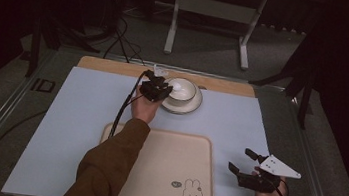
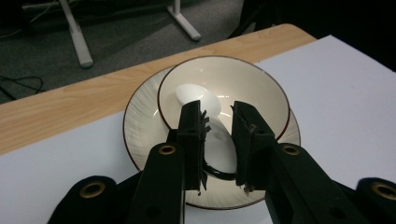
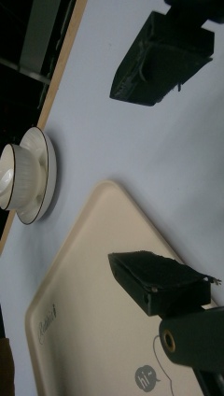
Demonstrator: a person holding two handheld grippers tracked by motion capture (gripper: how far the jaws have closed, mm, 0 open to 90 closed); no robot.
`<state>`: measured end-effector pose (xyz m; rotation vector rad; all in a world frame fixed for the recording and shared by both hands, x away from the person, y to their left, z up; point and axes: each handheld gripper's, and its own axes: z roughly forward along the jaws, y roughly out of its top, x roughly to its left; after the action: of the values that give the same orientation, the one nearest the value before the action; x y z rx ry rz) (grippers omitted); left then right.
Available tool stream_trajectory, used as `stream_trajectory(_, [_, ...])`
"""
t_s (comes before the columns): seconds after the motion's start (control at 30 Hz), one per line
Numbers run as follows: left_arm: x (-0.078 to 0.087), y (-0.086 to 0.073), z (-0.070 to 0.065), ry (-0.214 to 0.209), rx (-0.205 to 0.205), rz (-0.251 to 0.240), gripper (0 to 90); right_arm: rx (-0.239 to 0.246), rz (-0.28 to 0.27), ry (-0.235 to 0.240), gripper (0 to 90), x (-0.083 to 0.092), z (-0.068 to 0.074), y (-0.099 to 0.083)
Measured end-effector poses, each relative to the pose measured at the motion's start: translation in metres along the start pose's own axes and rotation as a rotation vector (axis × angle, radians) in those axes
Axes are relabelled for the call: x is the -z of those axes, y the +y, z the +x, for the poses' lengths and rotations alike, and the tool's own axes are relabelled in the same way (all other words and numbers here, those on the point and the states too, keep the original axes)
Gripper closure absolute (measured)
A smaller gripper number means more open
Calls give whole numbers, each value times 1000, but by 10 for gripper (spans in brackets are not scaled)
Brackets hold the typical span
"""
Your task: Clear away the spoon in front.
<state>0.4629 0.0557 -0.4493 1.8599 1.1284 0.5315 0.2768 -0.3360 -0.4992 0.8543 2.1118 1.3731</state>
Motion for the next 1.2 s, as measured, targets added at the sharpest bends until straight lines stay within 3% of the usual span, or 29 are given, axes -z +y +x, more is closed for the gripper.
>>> stream_trajectory(0.57, [43,11,3,3,-5,-48,743,-3,-4,-2,176,1,1,0])
stream_trajectory(1.2, [83,-3,6,3,5,-74,743,-2,-10,0,176,1,1,0])
